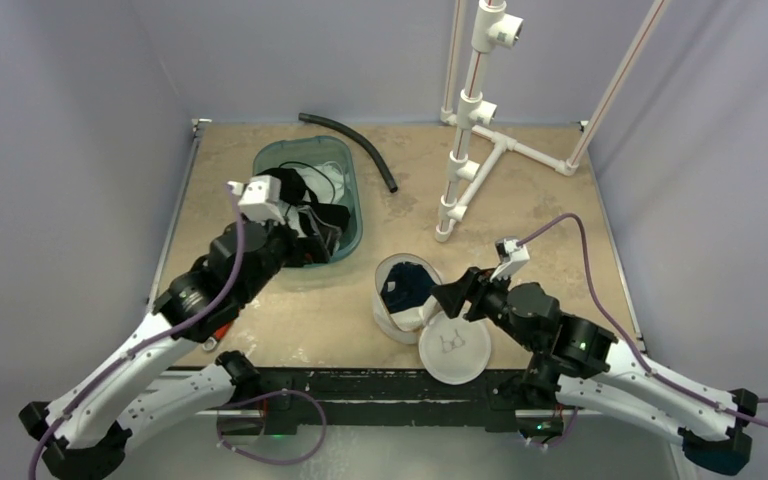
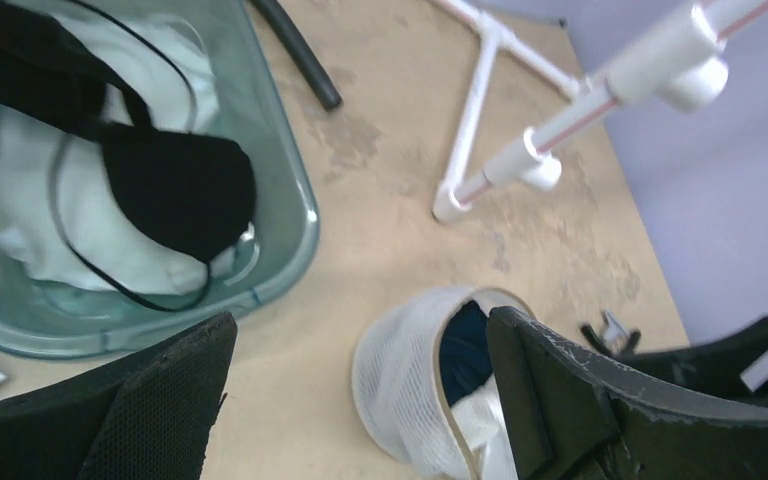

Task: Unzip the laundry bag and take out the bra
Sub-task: Pick up the bra from the laundry bag.

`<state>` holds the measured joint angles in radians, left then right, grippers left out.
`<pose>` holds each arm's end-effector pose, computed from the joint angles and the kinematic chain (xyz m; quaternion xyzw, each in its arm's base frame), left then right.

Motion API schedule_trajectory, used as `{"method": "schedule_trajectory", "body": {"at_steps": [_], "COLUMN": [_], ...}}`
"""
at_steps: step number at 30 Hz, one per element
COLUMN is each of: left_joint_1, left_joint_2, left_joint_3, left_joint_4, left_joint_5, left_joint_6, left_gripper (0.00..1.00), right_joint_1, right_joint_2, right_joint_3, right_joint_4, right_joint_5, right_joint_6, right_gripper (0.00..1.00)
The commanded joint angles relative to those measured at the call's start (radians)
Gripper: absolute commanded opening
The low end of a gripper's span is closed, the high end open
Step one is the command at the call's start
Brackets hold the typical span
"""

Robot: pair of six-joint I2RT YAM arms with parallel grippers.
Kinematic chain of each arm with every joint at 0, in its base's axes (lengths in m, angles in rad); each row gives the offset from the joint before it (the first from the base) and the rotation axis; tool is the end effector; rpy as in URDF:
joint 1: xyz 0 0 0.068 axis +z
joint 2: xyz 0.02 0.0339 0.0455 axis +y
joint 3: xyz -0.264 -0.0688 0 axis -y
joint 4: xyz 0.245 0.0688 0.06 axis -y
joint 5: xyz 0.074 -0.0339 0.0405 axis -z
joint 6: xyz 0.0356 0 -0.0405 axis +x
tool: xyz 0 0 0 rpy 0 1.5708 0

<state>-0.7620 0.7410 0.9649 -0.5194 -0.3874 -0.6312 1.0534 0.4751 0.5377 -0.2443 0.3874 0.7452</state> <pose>0.1201 -0.0960 0.3735 -0.0628 0.7943 -0.2562 0.5473 0.0766 0.1074 0.2901 0.0060 0.7640 0.3997 0.5065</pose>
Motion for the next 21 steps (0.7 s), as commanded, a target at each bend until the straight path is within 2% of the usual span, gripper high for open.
{"method": "schedule_trajectory", "body": {"at_steps": [1, 5, 8, 10, 13, 16, 21], "left_joint_1": [-0.039, -0.174, -0.352, -0.433, -0.486, -0.497, -0.499], "left_joint_2": [0.072, 0.174, 0.271, 0.323, 0.39, 0.474, 0.568], "left_joint_3": [-0.041, -0.017, 0.043, 0.081, 0.131, 0.186, 0.225], "left_joint_4": [0.081, 0.127, 0.131, 0.139, 0.134, 0.049, 0.093], "left_joint_5": [0.199, 0.104, -0.058, -0.134, -0.195, -0.244, -0.188], "left_joint_6": [-0.1, -0.113, -0.129, -0.147, -0.191, -0.244, -0.249], "left_gripper": [0.94, 0.95, 0.99, 0.99, 0.99, 1.0, 0.95], "right_joint_1": [0.003, 0.005, 0.004, 0.005, 0.004, 0.004, 0.004], "right_joint_2": [0.053, 0.049, 0.051, 0.058, 0.062, 0.061, 0.065], "right_joint_3": [0.021, 0.01, -0.003, -0.007, -0.004, 0.001, -0.017], "right_joint_4": [-0.041, -0.044, -0.043, -0.047, -0.056, -0.114, -0.113], "right_joint_5": [0.056, 0.081, 0.08, 0.08, 0.087, 0.145, 0.171], "right_joint_6": [0.042, 0.068, 0.092, 0.103, 0.109, 0.173, 0.227], "right_gripper": [0.65, 0.65, 0.65, 0.65, 0.65, 0.63, 0.63]}}
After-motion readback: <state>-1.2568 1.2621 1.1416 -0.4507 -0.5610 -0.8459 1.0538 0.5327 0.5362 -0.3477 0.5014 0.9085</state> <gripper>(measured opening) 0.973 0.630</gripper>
